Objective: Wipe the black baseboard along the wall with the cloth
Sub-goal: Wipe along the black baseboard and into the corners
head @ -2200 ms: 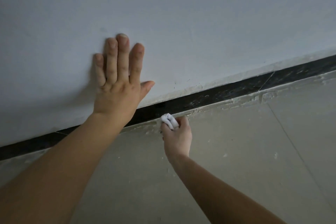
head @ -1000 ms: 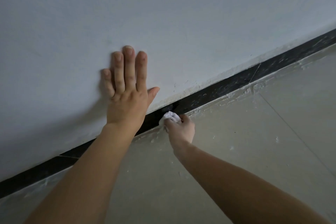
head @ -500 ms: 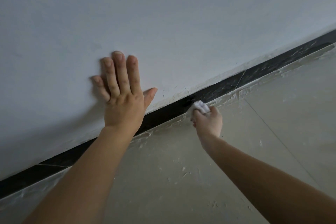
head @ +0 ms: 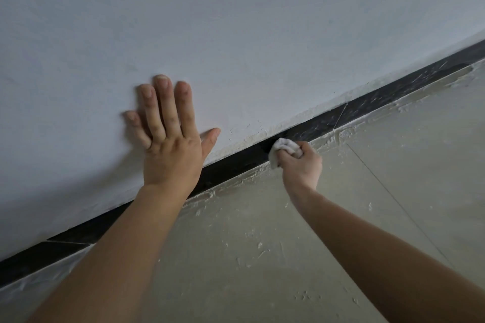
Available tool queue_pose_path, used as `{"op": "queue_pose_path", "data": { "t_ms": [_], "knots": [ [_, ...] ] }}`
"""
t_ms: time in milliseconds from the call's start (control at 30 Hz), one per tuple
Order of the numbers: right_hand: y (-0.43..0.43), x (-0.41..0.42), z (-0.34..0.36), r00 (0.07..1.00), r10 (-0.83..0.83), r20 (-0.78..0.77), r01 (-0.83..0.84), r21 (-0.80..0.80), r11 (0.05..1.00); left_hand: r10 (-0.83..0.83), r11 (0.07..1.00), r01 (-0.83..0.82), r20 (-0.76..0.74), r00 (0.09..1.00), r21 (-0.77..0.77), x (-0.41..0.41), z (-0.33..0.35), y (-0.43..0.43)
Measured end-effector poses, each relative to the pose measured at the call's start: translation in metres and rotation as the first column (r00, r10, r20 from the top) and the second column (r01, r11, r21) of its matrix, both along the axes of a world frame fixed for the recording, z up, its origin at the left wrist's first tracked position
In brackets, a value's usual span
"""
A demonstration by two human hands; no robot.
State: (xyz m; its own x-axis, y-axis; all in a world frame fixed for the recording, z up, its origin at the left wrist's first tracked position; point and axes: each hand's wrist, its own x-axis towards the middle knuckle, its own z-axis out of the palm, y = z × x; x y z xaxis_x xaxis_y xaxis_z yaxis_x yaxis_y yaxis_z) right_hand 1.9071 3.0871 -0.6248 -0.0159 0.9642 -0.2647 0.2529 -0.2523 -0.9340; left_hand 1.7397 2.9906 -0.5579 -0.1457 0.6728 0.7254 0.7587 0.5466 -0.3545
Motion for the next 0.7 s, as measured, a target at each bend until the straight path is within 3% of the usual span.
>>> {"op": "queue_pose_path", "data": {
  "t_ms": [133, 200, 333, 467, 700],
  "knots": [
    [0.026, 0.016, -0.002, 0.984, -0.178, 0.032, 0.179, -0.022, 0.984, -0.01, 1.0, 0.01, 0.002, 1.0, -0.002, 0.0, -0.001, 0.0],
    [0.023, 0.02, 0.0, 0.985, -0.173, 0.024, 0.174, -0.03, 0.984, -0.01, 1.0, 0.01, -0.003, 1.0, 0.003, -0.001, -0.001, 0.0],
    [-0.017, 0.009, 0.005, 0.997, 0.067, -0.023, -0.068, -0.014, 0.998, -0.011, 1.0, 0.011, -0.003, 1.0, 0.009, -0.001, 0.0, 0.001],
    [-0.053, -0.02, 0.001, 0.951, 0.308, -0.014, -0.308, 0.0, 0.951, -0.013, 1.0, 0.013, -0.004, 1.0, 0.004, 0.001, 0.0, 0.0],
    [-0.027, -0.019, 0.011, 0.991, 0.114, -0.075, -0.118, -0.042, 0.992, -0.014, 1.0, 0.014, 0.004, 1.0, -0.009, 0.0, 0.002, -0.003]
  ]
}}
